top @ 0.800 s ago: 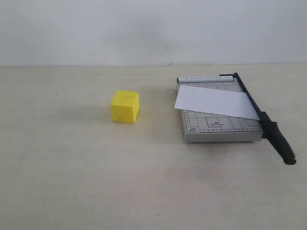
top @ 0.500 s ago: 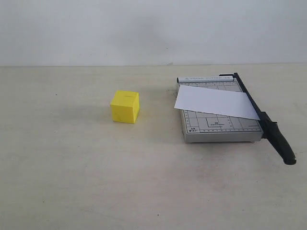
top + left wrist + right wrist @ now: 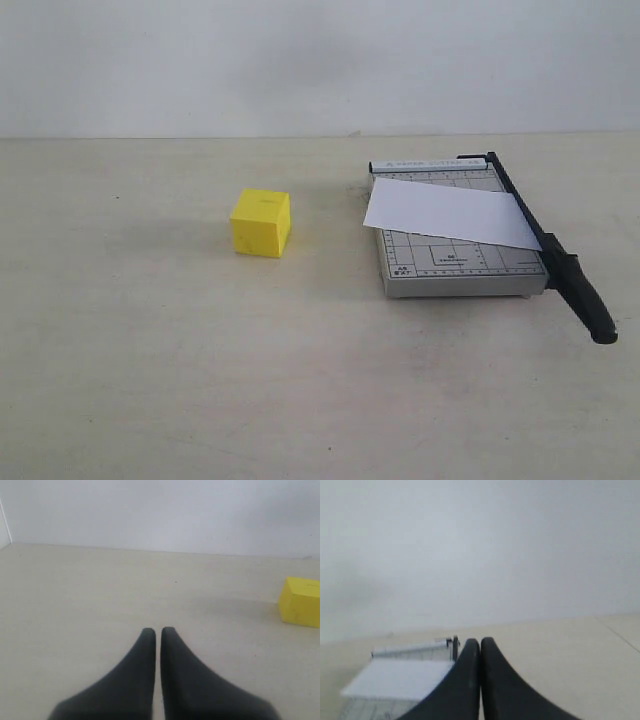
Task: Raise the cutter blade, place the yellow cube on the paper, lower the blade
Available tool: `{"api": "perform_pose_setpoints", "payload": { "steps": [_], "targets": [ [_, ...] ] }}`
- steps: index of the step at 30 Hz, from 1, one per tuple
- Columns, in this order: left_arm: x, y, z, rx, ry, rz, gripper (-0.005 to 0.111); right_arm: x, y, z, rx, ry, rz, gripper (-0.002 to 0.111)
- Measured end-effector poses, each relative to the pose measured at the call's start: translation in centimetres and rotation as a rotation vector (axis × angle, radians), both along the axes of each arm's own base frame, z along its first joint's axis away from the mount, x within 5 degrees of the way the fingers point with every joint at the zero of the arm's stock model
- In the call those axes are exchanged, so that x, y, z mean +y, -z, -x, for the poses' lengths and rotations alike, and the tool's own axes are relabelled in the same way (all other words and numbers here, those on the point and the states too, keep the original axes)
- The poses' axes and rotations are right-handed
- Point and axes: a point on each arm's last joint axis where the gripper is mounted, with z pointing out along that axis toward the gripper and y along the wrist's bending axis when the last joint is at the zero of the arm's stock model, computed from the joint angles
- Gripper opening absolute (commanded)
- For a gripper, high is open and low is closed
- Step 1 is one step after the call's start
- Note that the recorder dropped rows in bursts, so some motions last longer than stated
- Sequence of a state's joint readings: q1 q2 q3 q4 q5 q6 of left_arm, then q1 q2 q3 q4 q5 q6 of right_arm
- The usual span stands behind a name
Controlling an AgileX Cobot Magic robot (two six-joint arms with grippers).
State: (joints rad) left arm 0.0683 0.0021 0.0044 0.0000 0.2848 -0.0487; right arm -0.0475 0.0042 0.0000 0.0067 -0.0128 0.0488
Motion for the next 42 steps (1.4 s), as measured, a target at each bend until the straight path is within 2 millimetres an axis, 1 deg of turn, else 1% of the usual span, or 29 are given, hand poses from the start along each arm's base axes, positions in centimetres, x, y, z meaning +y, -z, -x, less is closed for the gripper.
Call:
{"api": "perform_pose_setpoints", "payload": {
  "steps": [3,5,10,11,12,13,14,15,16,17,19,20,21,23,24,25,26,27,28,29,31,34,36,37,38,39,42],
  "targets": [
    [0.0,0.0,0.0,0.0,0.0,0.0,0.004,0.0,-1.0,0.2,-0.118,-0.008,-0.074,0.0],
    [0.0,0.0,0.0,0.0,0.0,0.0,0.004,-0.1,-1.3,0.2,-0.155,-0.02,-0.168,0.0],
    [0.0,0.0,0.0,0.0,0.0,0.0,0.004,-0.1,-0.6,0.1,-0.085,-0.05,-0.445,0.0],
    [0.0,0.0,0.0,0.0,0.0,0.0,0.004,-0.1,-0.8,0.1,-0.11,-0.054,-0.447,0.0],
    [0.0,0.0,0.0,0.0,0.0,0.0,0.004,-0.2,-2.1,0.4,-0.247,-0.069,-0.424,0.0],
    [0.0,0.0,0.0,0.0,0.0,0.0,0.004,-0.2,-3.2,0.6,-0.312,-0.073,-0.399,0.0],
    [0.0,0.0,0.0,0.0,0.0,0.0,0.004,-0.3,-5.4,0.3,-0.336,-0.054,-0.323,0.0],
    [0.0,0.0,0.0,0.0,0.0,0.0,0.004,-0.3,-6.9,-0.7,-0.272,-0.026,-0.235,0.0],
    [0.0,0.0,0.0,0.0,0.0,0.0,0.004,-0.3,-8.5,-3.4,-0.091,0.007,-0.085,0.0],
    [0.0,0.0,0.0,0.0,0.0,0.0,0.004,-0.3,-8.8,-6.0,0.096,0.007,-0.001,0.0],
    [0.0,0.0,0.0,0.0,0.0,0.0,0.004,-0.3,-7.6,-11.1,0.488,-0.031,0.052,0.0],
    [0.0,0.0,0.0,0.0,0.0,0.0,0.004,-0.3,-7.4,-12.8,0.62,-0.051,0.059,0.0],
    [0.0,0.0,0.0,0.0,0.0,0.0,0.004,-0.3,-6.6,-14.5,0.8,-0.077,0.049,0.0],
    [0.0,0.0,0.0,0.0,0.0,0.0,0.004,-0.1,-6.3,-16.0,0.969,-0.105,0.026,0.001],
    [0.0,0.0,0.0,0.0,0.0,0.0,0.004,0.1,-5.4,-17.6,1.109,-0.141,-0.015,0.008],
    [0.0,0.0,0.0,0.0,0.0,0.0,0.004,0.3,-4.8,-18.4,1.166,-0.173,-0.034,0.014],
    [0.0,0.0,0.0,0.0,0.0,0.0,0.004,0.5,-4.4,-18.8,1.194,-0.195,-0.041,0.023],
    [0.0,0.0,0.0,0.0,0.0,0.0,0.004,0.7,-4.0,-19.2,1.217,-0.217,-0.049,0.041],
    [0.0,0.0,0.0,0.0,0.0,0.0,0.004,0.9,-3.2,-19.7,1.256,-0.251,-0.06,0.05],
    [0.0,0.0,0.0,0.0,0.0,0.0,0.004,0.9,-2.8,-19.9,1.274,-0.262,-0.063,0.061],
    [0.0,0.0,0.0,0.0,0.0,0.0,0.004,1.0,-1.8,-20.5,1.301,-0.269,-0.07,0.062],
    [0.0,0.0,0.0,0.0,0.0,0.0,0.004,1.0,-1.3,-21.2,1.275,-0.259,-0.085,0.062],
    [0.0,0.0,0.0,0.0,0.0,0.0,0.004,0.9,-0.1,-22.0,1.284,-0.254,-0.099,0.062],
    [0.0,0.0,0.0,0.0,0.0,0.0,0.004,0.9,0.9,-22.5,1.31,-0.249,-0.105,0.062],
    [0.0,0.0,0.0,0.0,0.0,0.0,0.004,0.9,1.4,-22.7,1.326,-0.249,-0.109,0.062],
    [0.0,0.0,0.0,0.0,0.0,0.0,0.004,0.9,2.4,-23.0,1.355,-0.248,-0.111,0.062],
    [0.0,0.0,0.0,0.0,0.0,0.0,0.004,0.7,3.6,-23.2,1.397,-0.241,-0.108,0.061]
  ]
}}
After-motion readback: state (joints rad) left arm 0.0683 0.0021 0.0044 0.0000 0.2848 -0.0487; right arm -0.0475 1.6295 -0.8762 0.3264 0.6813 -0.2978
